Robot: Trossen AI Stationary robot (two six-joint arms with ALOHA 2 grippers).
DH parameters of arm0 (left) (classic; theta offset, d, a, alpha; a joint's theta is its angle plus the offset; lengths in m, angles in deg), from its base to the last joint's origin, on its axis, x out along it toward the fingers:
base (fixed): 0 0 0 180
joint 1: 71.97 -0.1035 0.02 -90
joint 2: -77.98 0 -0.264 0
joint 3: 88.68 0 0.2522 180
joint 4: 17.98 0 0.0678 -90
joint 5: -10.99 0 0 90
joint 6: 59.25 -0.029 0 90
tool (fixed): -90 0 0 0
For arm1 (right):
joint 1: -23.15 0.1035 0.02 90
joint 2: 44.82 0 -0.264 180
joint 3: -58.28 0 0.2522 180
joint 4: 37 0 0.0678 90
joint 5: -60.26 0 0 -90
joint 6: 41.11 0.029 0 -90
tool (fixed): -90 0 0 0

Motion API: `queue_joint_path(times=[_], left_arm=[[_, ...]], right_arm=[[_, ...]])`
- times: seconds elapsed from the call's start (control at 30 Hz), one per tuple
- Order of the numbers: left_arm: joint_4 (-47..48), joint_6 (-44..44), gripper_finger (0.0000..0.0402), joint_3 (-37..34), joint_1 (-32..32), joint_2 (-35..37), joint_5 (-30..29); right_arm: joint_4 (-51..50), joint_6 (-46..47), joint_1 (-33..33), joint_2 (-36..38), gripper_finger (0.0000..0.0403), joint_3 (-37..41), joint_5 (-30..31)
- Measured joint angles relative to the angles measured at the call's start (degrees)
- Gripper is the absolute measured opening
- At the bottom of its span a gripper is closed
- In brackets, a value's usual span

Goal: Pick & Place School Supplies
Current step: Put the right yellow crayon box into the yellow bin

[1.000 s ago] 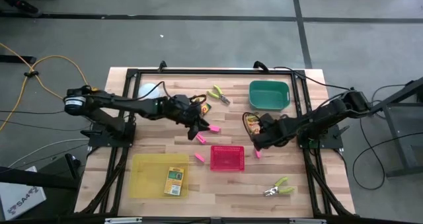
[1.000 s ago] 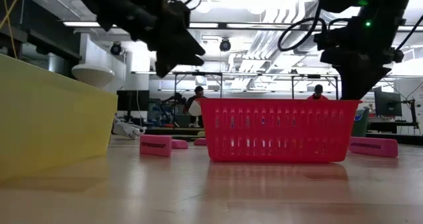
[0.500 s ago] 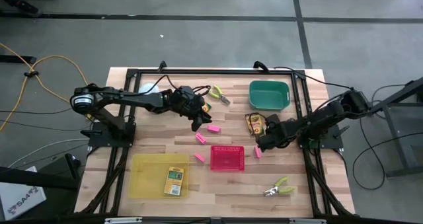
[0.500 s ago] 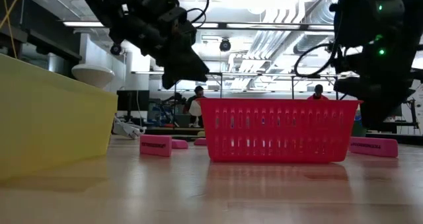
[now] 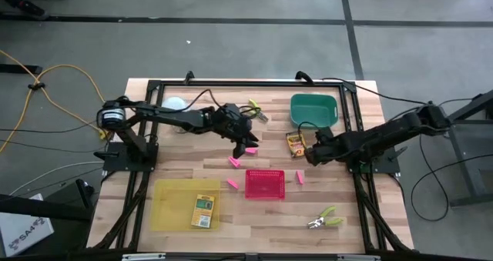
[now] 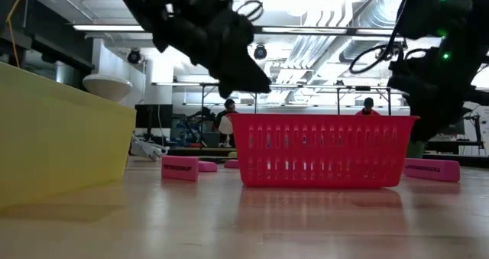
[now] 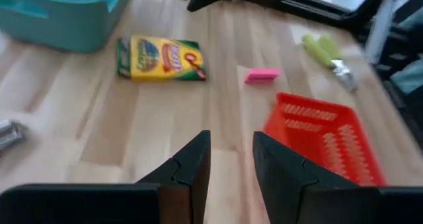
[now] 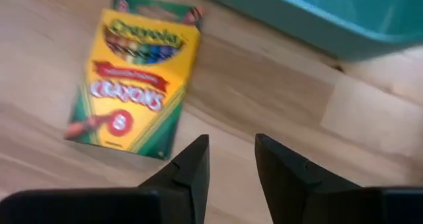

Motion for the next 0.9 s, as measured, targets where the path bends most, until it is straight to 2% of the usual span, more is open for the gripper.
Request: queue_joint_path(times=[0.2, 0.6, 0.73, 0.9], left_arm=[[-3.21, -3.26, 0.0110, 0.85, -0.33, -3.36, -4.60], [-3.01, -3.29, 0.0110, 0.85, -0.96, -3.41, -4.23], [-3.08, -3.29, 0.0110, 0.85, -0.96, -3.41, -4.04], [-2.99, -3.25, 0.0110, 0.85, -0.96, -3.41, -4.02]], right_arm=[[2.03, -2.89, -2.32, 3.85, 0.0110, 1.09, -0.28], [7.61, -8.18, -8.22, 0.85, 0.0108, 1.09, -5.29], [9.63, -9.95, -9.79, 0.01, 0.0084, 1.09, -7.18], [9.32, -10.40, -10.96, -0.19, 0.0031, 1.09, -7.73]])
